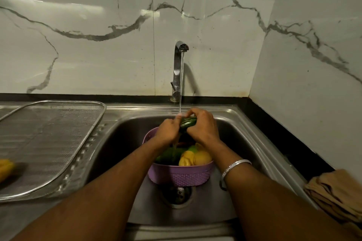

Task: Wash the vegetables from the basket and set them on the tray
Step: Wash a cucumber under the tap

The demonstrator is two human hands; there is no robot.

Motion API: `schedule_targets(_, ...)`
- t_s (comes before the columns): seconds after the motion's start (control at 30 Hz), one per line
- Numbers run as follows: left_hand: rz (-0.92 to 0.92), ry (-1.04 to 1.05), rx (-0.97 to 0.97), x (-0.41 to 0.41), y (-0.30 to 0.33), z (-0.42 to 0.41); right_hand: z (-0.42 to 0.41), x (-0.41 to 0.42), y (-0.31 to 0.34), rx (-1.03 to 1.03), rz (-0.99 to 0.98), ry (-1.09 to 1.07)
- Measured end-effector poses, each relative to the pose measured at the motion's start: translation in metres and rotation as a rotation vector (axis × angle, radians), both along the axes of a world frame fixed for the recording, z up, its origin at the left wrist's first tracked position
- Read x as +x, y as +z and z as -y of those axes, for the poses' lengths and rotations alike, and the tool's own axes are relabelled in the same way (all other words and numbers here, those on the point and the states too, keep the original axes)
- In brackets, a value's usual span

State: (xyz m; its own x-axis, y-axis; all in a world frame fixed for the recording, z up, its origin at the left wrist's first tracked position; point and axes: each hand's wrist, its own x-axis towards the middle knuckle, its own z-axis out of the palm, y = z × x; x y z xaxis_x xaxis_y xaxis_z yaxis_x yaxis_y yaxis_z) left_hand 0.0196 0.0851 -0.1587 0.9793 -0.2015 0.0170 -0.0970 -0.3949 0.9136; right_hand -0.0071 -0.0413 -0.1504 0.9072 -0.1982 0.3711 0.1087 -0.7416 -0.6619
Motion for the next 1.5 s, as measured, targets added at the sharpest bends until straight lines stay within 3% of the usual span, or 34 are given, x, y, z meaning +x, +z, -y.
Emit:
schedule_targets(0.07, -0.191, 0.096, -0.153, -0.002, 0.003, -0.003, -0.005, 0.0, 0.003, 0.205, -0.053, 0.083)
schedule_targets(0.17, -0.274, 0.172, -0.155, 0.0, -0.001, -0.014, -0.009, 0.003, 0.006, 0.533, -0.184, 0.194)
schedule_targets(0.27, -0.438, 0.106, -0.43, -0.002, -0.003, -0.016, -0.013, 0.007, 0.014, 0.922, -0.218, 0.21)
schedule_targets(0.4, -0.501, -0.051, -0.481, -0.011, -0.004, -0.009, -0.017, 0.012, 0.014, 0.752, -0.142, 0.117)
schedule_targets(0.6, 0.177, 0.073, -0.229, -0.005, -0.012, -0.003, -0.019, 0.015, 0.008, 0.752, -0.09, 0.15)
schedule_targets(0.67, 0.27, 0.074, -0.204, -0.004, -0.013, -0.007, -0.019, 0.012, 0.01, 0.741, -0.045, 0.166)
schedule_targets(0.83, 0.449, 0.041, -0.201, -0.006, -0.01, -0.008, -0.025, 0.008, 0.011, 0.48, 0.162, 0.062)
schedule_targets(0.9, 0.479, 0.057, -0.162, -0.008, -0.012, -0.008, -0.026, 0.009, 0.011, 0.437, 0.138, 0.027)
schedule_targets(1.07, 0.265, -0.055, 0.131, -0.008, -0.023, -0.017, -0.015, 0.001, -0.004, 0.273, -0.196, 0.007)
schedule_targets(1.13, 0.391, -0.005, 0.111, -0.015, -0.015, -0.015, -0.016, -0.001, 0.0, 0.257, -0.093, -0.001)
schedule_targets(1.23, 0.656, 0.125, -0.054, -0.027, 0.008, -0.006, -0.023, -0.006, 0.018, 0.291, 0.278, -0.03)
schedule_targets(1.3, 0.705, 0.146, -0.069, -0.034, 0.014, 0.001, -0.025, -0.012, 0.023, 0.286, 0.417, -0.028)
schedule_targets(1.37, 0.596, 0.09, 0.023, -0.035, 0.007, 0.001, -0.017, -0.012, 0.016, 0.282, 0.275, -0.046)
schedule_targets(1.43, 0.463, 0.012, 0.185, -0.035, -0.002, -0.003, -0.011, -0.016, 0.008, 0.232, -0.017, -0.083)
schedule_targets(1.5, 0.536, -0.016, 0.25, -0.038, -0.001, -0.007, -0.009, -0.017, 0.01, 0.212, -0.002, -0.13)
